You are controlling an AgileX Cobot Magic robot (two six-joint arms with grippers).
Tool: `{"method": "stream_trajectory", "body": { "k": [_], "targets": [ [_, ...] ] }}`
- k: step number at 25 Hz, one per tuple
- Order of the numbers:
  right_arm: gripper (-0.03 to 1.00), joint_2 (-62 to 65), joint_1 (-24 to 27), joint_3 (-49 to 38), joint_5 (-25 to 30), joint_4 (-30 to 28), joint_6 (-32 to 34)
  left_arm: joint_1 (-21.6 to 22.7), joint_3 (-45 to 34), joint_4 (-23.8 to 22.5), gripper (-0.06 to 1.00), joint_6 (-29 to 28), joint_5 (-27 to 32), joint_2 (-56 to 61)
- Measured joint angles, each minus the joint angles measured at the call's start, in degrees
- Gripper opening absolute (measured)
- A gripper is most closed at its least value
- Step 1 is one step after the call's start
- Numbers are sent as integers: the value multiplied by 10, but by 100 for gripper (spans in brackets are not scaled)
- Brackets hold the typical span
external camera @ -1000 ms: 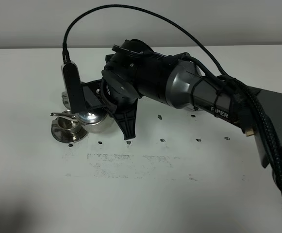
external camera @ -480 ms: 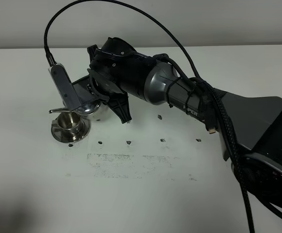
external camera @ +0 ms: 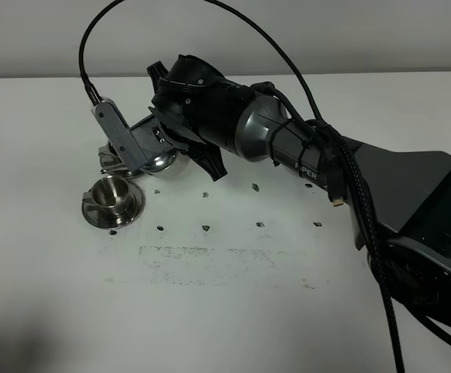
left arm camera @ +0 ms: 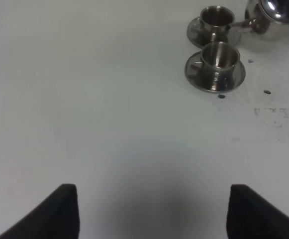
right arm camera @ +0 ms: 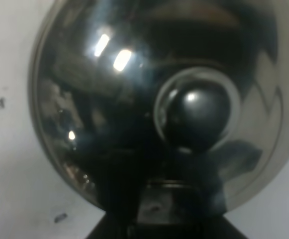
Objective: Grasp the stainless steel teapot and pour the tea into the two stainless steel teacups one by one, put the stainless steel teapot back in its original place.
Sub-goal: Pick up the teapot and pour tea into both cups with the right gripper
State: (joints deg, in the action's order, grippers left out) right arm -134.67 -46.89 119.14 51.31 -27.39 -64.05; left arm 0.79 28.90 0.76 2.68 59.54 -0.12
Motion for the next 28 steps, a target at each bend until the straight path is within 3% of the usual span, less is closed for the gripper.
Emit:
{"method": "stream_trajectory", "body": {
  "k": [28],
  "targets": [
    [20, -19, -13, 0, -1, -101, -23, 0, 0, 0, 61, 0, 0, 0]
  ]
}}
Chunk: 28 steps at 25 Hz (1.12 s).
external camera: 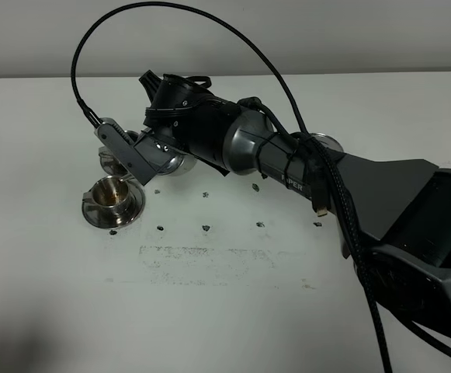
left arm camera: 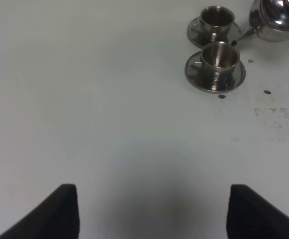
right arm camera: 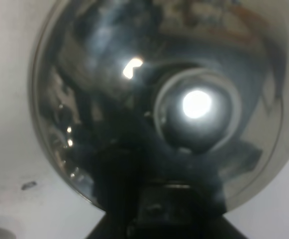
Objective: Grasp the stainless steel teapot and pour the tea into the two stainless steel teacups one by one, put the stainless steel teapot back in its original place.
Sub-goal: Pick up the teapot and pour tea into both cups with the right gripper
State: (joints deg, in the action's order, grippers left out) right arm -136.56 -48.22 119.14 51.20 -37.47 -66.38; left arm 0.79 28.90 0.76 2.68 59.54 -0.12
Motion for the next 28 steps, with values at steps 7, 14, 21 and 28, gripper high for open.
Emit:
{"method": "stream_trajectory", "body": {
  "k": [7, 14, 21, 28],
  "targets": [
    [20, 0, -2, 0, 0, -18, -26, 0, 0, 0, 61, 0, 0, 0],
    [20, 0, -6, 0, -13, -34, -27, 0, 0, 0, 61, 0, 0, 0],
    [20, 0, -6, 0, -20, -43, -27, 0, 0, 0, 61, 0, 0, 0],
    [20, 0, -10, 0, -31, -52, -27, 0, 0, 0, 61, 0, 0, 0]
  ]
}}
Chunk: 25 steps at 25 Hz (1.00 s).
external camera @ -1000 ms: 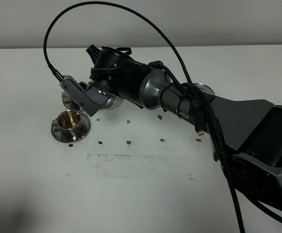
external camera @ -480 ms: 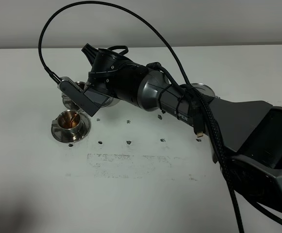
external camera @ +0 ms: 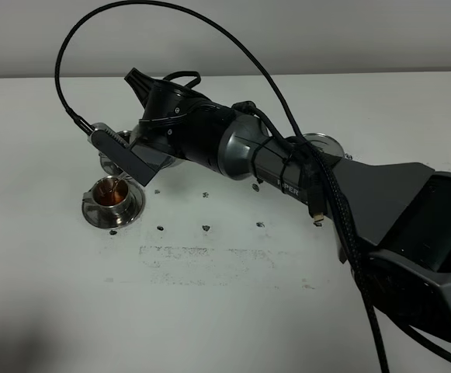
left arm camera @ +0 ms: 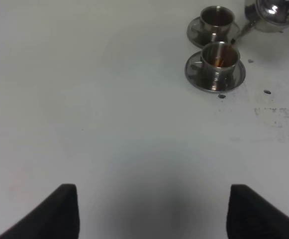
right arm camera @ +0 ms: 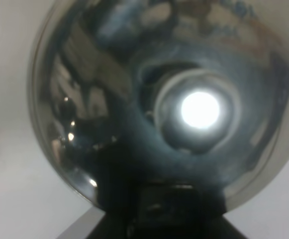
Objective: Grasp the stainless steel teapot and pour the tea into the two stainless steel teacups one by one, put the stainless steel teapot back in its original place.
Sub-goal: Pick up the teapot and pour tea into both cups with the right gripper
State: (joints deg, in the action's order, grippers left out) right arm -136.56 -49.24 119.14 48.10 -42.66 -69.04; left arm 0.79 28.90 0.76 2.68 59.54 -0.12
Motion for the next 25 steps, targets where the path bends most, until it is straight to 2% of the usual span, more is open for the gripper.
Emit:
{"method": "stream_trajectory", "body": {
  "k": [25],
  "targets": [
    [20, 0, -1, 0, -19, -43, -1, 0, 0, 0, 61, 0, 0, 0]
  ]
}}
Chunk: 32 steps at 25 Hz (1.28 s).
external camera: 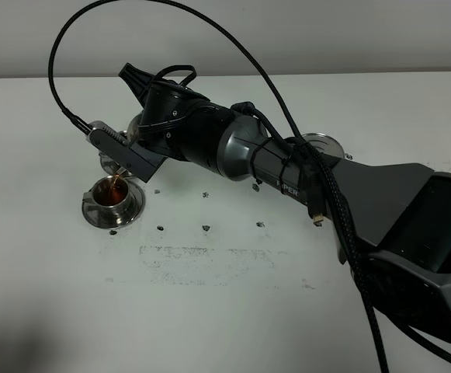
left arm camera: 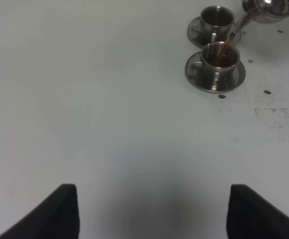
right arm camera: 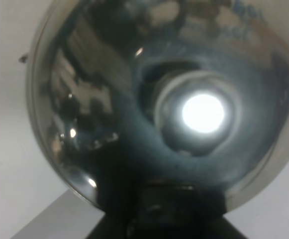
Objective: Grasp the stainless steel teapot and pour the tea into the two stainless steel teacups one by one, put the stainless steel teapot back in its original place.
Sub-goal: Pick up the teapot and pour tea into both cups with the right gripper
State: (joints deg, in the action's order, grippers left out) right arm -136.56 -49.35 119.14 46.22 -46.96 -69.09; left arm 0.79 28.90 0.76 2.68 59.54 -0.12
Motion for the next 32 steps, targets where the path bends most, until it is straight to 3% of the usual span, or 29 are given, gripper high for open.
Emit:
{"method": "stream_trajectory", "body": {
  "k": [32],
  "targets": [
    [20, 0, 0, 0, -2, -29, -2, 0, 0, 0, 61, 0, 0, 0]
  ]
}}
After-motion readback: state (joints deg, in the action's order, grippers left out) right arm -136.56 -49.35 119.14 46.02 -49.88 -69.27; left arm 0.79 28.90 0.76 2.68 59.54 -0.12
